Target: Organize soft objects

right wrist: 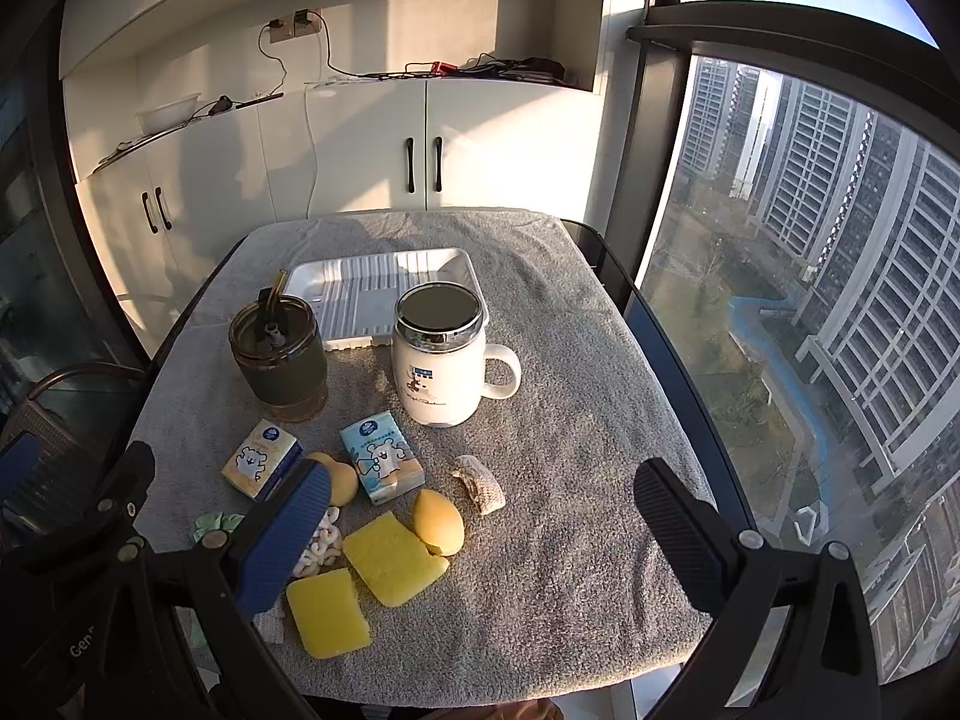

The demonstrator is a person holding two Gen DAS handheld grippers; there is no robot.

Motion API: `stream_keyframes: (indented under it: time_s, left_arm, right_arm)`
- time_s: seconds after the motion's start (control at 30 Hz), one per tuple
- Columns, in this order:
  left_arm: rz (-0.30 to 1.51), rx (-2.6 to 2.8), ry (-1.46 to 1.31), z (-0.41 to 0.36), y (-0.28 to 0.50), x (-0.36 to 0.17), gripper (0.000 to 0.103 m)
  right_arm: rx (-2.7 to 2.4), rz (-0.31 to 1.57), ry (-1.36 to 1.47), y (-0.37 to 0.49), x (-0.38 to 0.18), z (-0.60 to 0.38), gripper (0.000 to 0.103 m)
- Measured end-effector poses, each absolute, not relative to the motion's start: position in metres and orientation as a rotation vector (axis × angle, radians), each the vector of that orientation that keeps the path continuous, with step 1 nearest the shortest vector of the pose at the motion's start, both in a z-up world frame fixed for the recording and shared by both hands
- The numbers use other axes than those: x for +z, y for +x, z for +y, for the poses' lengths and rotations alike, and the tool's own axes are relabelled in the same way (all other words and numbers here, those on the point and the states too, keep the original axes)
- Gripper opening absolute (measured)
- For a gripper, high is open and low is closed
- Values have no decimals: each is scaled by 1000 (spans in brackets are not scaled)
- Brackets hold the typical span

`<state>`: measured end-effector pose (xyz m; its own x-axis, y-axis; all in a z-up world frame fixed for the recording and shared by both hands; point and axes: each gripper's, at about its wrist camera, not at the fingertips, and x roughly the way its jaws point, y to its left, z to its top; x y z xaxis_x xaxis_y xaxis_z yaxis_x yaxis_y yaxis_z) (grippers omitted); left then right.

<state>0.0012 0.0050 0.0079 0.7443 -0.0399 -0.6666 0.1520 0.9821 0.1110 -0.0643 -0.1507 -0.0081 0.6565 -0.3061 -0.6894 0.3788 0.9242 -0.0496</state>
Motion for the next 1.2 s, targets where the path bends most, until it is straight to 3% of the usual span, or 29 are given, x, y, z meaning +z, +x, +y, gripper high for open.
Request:
stream_keyframes:
  time_s: [1.2]
  left_arm:
    - [719, -101, 163, 5, 1, 7, 102]
  right_arm:
    - [-394, 752, 100, -66, -6, -151, 103]
